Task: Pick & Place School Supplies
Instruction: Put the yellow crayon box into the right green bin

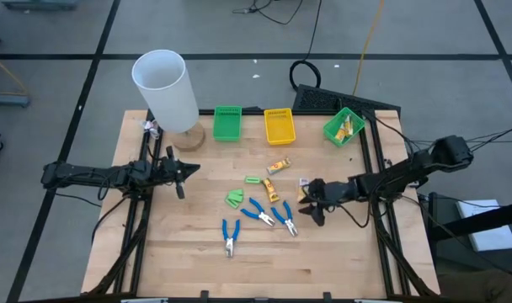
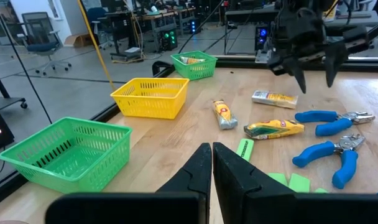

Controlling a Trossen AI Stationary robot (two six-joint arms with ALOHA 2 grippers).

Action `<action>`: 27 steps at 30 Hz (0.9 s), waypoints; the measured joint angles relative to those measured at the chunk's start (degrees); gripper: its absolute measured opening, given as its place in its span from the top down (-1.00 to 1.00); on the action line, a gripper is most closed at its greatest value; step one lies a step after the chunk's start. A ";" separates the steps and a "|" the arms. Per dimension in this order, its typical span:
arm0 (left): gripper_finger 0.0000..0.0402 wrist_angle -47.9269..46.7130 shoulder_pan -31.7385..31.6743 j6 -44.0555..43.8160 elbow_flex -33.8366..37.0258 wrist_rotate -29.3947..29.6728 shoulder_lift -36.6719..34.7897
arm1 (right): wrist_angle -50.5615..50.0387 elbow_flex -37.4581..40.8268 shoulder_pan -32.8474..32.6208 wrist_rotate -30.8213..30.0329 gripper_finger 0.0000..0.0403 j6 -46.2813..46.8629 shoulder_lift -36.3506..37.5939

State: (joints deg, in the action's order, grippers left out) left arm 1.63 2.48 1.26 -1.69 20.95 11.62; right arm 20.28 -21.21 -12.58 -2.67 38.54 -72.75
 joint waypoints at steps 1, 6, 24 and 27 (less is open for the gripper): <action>0.89 0.00 0.01 -0.01 0.00 0.00 0.00 | -0.81 0.00 0.04 -0.04 0.01 0.67 0.00; 0.89 0.00 0.02 0.00 0.00 0.00 0.00 | -8.80 -0.07 1.12 -2.46 0.01 5.42 0.08; 0.89 0.02 0.01 -0.01 0.00 0.00 0.00 | -24.72 -0.15 2.87 -4.31 0.02 13.06 5.13; 0.89 0.02 0.02 -0.02 -0.01 -0.02 0.00 | -25.81 -0.12 2.87 -8.39 0.02 11.95 5.57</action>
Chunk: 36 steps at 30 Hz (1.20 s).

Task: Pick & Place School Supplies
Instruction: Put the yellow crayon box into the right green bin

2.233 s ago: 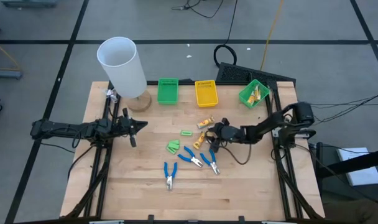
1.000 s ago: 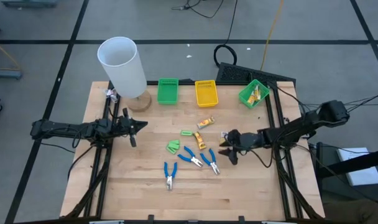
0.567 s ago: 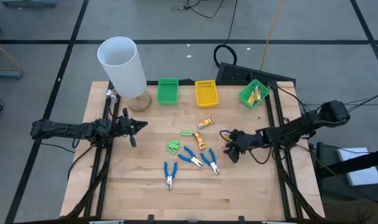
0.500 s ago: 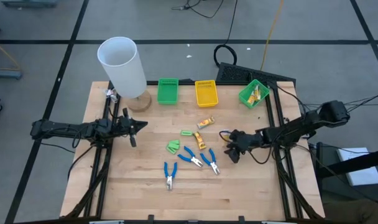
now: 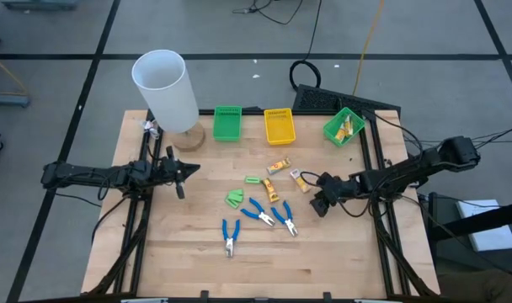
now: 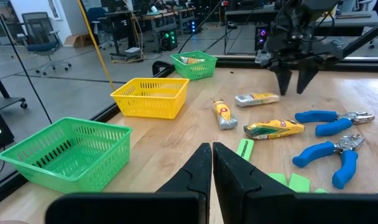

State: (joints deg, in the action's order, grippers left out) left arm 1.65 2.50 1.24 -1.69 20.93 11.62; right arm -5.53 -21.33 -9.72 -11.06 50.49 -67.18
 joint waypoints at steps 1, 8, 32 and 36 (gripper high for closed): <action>0.89 0.00 -0.02 0.02 0.02 0.00 0.00 | 0.08 0.03 0.00 -1.37 0.01 -1.10 -0.01; 0.89 0.02 -0.02 0.00 0.00 0.02 0.00 | 0.53 0.18 0.00 -8.82 0.01 -7.35 -0.05; 0.89 0.07 -0.01 0.01 0.02 0.02 0.00 | 13.95 -1.61 -0.73 -15.94 0.01 -17.14 -12.35; 0.89 0.07 -0.01 0.01 0.00 0.01 0.00 | 17.53 -1.78 0.52 -16.40 0.01 -18.13 -16.67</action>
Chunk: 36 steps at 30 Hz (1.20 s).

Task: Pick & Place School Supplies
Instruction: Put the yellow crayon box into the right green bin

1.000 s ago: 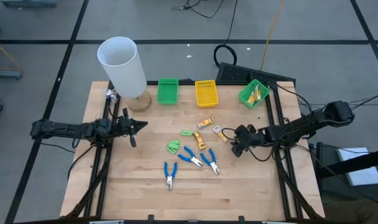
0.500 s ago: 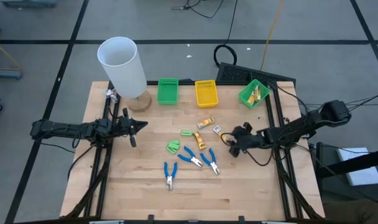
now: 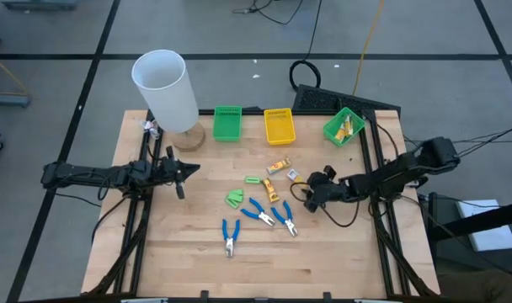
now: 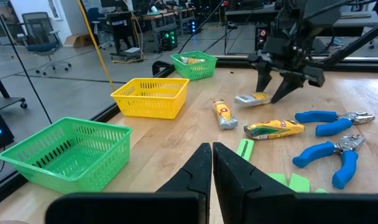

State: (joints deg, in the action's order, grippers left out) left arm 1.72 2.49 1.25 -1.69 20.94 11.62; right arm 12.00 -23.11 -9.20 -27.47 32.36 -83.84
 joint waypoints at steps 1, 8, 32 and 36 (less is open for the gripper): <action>0.89 0.00 -0.01 0.00 0.01 0.00 0.00 | 0.27 -0.05 0.28 0.07 0.01 -0.68 -0.60; 0.89 0.00 -0.01 0.00 0.01 0.01 0.00 | 0.11 -0.03 0.62 -0.48 0.01 -8.41 -1.44; 0.89 0.00 -0.01 -0.01 0.00 -0.01 0.00 | 3.85 0.17 1.04 -2.31 0.01 -7.63 -1.63; 0.89 0.00 -0.01 -0.01 0.00 0.01 0.00 | 3.90 0.17 1.64 -2.27 0.01 -7.54 -1.63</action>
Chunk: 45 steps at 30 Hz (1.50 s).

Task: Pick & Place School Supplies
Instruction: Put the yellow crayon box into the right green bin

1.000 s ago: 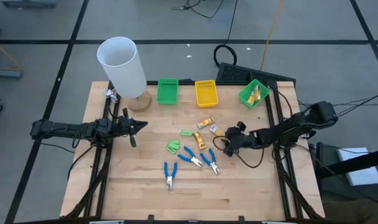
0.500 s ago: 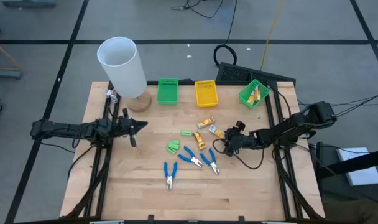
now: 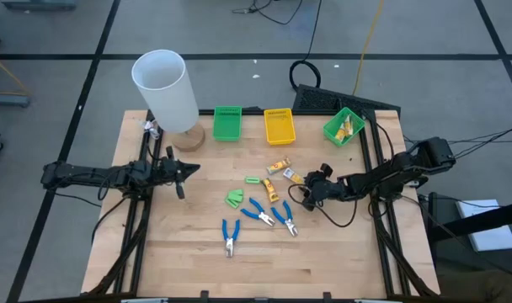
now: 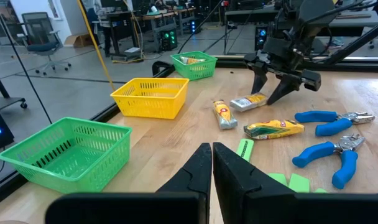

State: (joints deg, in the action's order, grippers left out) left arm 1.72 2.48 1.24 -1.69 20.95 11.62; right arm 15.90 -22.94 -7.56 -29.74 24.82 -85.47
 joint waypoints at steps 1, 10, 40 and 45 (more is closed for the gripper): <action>0.89 -0.01 0.00 0.01 0.01 -0.01 0.00 | 0.02 0.00 0.05 -0.02 0.01 0.00 0.00; 0.89 -0.02 0.02 0.02 0.00 0.00 0.00 | 0.04 0.00 0.05 -0.11 0.01 -0.42 0.01; 0.89 -0.02 0.00 0.02 0.02 -0.02 0.00 | 0.13 0.00 0.07 -0.15 0.18 -0.46 0.04; 0.89 0.00 0.02 0.02 0.02 0.00 0.00 | 0.12 0.00 0.09 -0.11 0.14 -0.46 0.04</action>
State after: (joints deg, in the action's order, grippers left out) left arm 1.71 2.50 1.26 -1.67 20.95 11.62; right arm 16.02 -22.94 -7.46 -29.85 24.36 -85.43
